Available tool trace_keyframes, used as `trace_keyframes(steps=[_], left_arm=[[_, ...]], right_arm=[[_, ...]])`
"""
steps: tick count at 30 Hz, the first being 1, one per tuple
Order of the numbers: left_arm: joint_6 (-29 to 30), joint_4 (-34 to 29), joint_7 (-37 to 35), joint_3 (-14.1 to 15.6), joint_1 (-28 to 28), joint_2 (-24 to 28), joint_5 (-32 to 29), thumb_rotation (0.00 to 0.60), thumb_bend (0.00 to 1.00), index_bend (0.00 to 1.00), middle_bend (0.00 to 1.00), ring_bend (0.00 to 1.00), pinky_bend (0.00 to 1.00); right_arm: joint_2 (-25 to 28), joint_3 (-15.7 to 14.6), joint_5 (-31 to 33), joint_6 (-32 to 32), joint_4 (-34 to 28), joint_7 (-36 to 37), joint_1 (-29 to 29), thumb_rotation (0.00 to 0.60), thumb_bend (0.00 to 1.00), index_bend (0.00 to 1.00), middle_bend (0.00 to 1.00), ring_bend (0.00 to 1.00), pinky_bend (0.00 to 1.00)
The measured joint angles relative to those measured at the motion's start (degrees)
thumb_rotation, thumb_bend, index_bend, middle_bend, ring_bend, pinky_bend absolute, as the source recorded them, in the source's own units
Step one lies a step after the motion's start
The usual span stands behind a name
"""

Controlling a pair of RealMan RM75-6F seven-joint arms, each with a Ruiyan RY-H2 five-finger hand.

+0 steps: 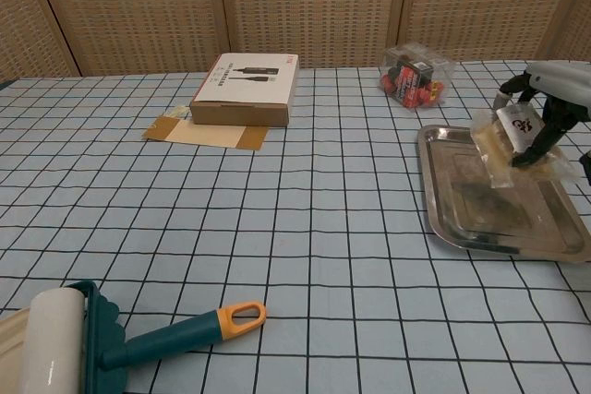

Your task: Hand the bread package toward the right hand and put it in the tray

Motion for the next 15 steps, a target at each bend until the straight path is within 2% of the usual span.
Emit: trace_keyframes(steps=[2, 3, 10, 15], left_arm=[[0.1, -0.1, 0.0, 0.0, 0.1, 0.0, 0.2, 0.600, 0.02, 0.00, 0.00, 0.00, 0.00], [0.1, -0.2, 0.0, 0.0, 0.1, 0.1, 0.4, 0.600, 0.02, 0.00, 0.00, 0.00, 0.00], [1.0, -0.7, -0.8, 0.0, 0.7, 0.5, 1.5, 0.600, 0.02, 0.00, 0.00, 0.00, 0.00], [2.1, -0.9, -1.4, 0.2, 1.3, 0.9, 2.5, 0.600, 0.02, 0.00, 0.00, 0.00, 0.00]], right_arm=[[0.3, -0.1, -0.3, 0.6, -0.6, -0.6, -0.3, 0.600, 0.13, 0.19, 0.00, 0.00, 0.03], [0.7, -0.1, -0.4, 1.2, -1.6, -0.7, -0.5, 0.600, 0.13, 0.16, 0.00, 0.00, 0.00], [5.3, -0.3, -2.5, 7.8, -11.4, -3.3, -3.4, 0.600, 0.13, 0.13, 0.00, 0.00, 0.00], [10.6, -2.0, -5.2, 13.9, -17.9, -4.6, -8.0, 0.600, 0.13, 0.09, 0.00, 0.00, 0.00]])
